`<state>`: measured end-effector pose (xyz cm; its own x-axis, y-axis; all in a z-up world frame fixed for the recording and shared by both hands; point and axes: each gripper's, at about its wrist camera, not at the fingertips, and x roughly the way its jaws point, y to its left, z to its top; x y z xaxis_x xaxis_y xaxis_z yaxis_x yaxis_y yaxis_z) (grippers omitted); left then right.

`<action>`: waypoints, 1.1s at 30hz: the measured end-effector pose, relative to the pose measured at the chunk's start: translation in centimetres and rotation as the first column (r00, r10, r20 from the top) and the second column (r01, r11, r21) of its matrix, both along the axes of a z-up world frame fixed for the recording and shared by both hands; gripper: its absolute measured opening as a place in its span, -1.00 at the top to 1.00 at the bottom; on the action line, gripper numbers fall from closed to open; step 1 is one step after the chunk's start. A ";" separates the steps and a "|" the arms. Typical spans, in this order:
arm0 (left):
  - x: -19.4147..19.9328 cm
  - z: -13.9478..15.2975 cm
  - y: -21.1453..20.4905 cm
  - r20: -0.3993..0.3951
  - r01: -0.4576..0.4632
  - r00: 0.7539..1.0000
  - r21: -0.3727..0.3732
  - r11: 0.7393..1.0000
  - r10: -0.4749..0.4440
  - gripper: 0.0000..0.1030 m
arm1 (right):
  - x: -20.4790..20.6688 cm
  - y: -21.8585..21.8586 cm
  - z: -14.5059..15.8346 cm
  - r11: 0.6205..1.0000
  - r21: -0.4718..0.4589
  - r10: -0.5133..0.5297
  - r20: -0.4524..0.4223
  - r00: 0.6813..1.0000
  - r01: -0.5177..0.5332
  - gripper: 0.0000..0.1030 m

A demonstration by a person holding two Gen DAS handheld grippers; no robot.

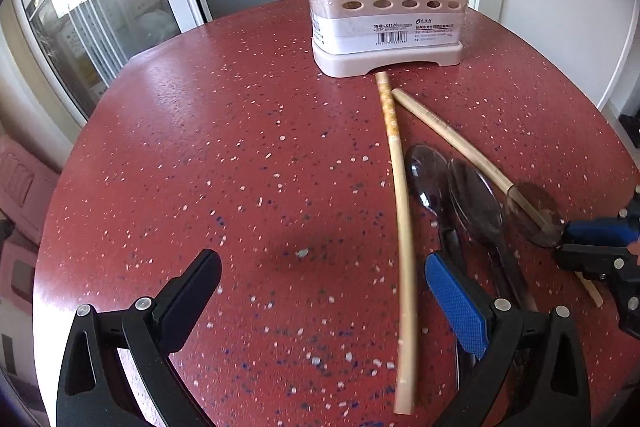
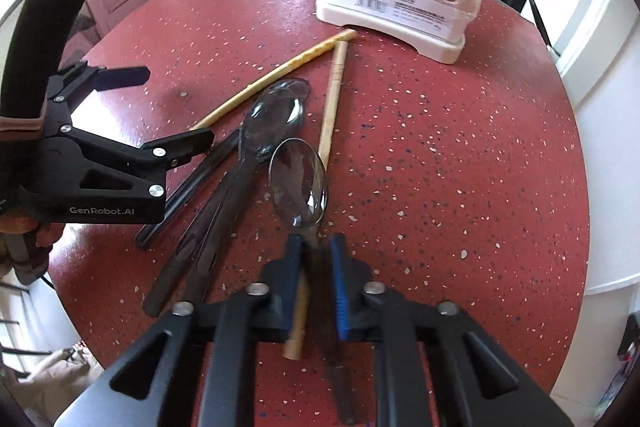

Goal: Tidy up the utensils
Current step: 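Grasp the yellow-patterned chopstick with the left tool while the right tool grasps a dark spoon, then lift the chopstick and spoon with both tools over the caddy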

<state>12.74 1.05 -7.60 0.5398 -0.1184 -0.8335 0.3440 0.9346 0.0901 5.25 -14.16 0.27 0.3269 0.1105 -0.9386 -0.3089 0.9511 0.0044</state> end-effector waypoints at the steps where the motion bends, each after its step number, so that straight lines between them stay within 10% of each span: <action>1: 0.1 0.0 0.0 -0.002 0.004 1.000 0.001 1.000 -0.004 -1.00 | 0.2 -0.2 0.0 1.000 0.019 -0.008 -0.003 1.000 0.008 0.75; 8: 1.7 0.3 -1.0 -0.045 0.038 0.998 -0.016 0.999 -0.038 -1.00 | 1.0 -3.4 -0.1 0.969 0.223 -0.096 -0.071 0.993 0.109 0.90; 19: 5.7 1.1 -3.6 -0.140 0.110 0.984 -0.003 0.994 -0.110 -1.00 | 1.3 -5.3 0.0 0.941 0.301 -0.137 -0.087 0.987 0.157 0.92; 26: 6.8 1.8 -4.9 -0.211 0.164 0.963 -0.044 0.985 -0.170 -0.59 | 1.6 -6.3 0.4 0.927 0.335 -0.148 -0.088 0.985 0.169 0.92; 30: 6.3 2.4 -6.1 -0.208 0.197 0.957 -0.052 0.979 -0.204 0.29 | 1.7 -6.7 0.4 0.921 0.346 -0.158 -0.091 0.983 0.180 0.92; 33: 6.0 2.8 -6.3 -0.192 0.176 0.964 -0.054 0.983 -0.184 0.29 | 1.1 -7.0 0.6 0.918 0.352 -0.161 -0.093 0.983 0.184 0.92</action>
